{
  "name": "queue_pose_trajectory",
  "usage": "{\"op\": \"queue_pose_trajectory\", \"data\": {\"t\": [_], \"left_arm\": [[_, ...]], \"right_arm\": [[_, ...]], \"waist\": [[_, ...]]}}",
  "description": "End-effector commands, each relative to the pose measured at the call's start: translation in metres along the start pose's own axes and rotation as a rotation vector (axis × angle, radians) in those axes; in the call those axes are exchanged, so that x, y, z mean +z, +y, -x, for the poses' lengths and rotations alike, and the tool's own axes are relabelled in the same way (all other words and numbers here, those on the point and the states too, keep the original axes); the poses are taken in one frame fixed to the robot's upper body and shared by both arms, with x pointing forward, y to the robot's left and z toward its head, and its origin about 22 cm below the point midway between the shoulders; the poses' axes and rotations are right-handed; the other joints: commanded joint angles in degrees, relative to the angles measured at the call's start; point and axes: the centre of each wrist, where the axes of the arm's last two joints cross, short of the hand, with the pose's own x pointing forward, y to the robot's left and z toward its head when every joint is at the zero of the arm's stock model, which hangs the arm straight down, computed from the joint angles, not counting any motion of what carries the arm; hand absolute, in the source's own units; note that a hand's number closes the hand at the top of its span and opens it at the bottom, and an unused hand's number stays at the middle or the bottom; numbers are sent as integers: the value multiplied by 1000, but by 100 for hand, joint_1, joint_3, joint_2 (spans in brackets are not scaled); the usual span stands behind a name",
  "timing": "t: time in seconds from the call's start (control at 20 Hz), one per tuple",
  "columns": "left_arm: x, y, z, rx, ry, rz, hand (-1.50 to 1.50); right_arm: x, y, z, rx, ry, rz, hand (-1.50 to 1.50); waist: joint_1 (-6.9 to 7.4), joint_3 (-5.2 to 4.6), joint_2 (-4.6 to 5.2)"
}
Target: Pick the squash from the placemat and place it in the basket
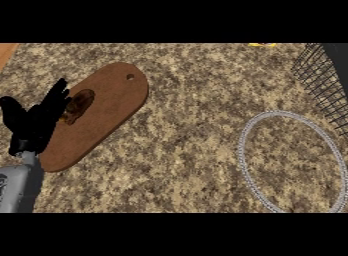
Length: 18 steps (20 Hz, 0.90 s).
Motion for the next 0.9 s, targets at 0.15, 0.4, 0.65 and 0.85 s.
{"op": "queue_pose_trajectory", "data": {"t": [0.15,0.4,0.65,0.85], "left_arm": [[-2,8,4,12,-7,-12,0],[2,10,0,17,-6,-3,0],[-9,7,1,2,-8,-6,0],[3,3,1,2,5,-7,0]], "right_arm": [[1,34,57,-47,110,13,150],[-31,24,71,-103,282,135,-150],[-29,30,80,-93,195,105,-150],[-30,20,63,-159,152,114,-150]], "waist": [[-60,2,1],[12,5,18],[-28,5,20],[-26,4,-21]]}}
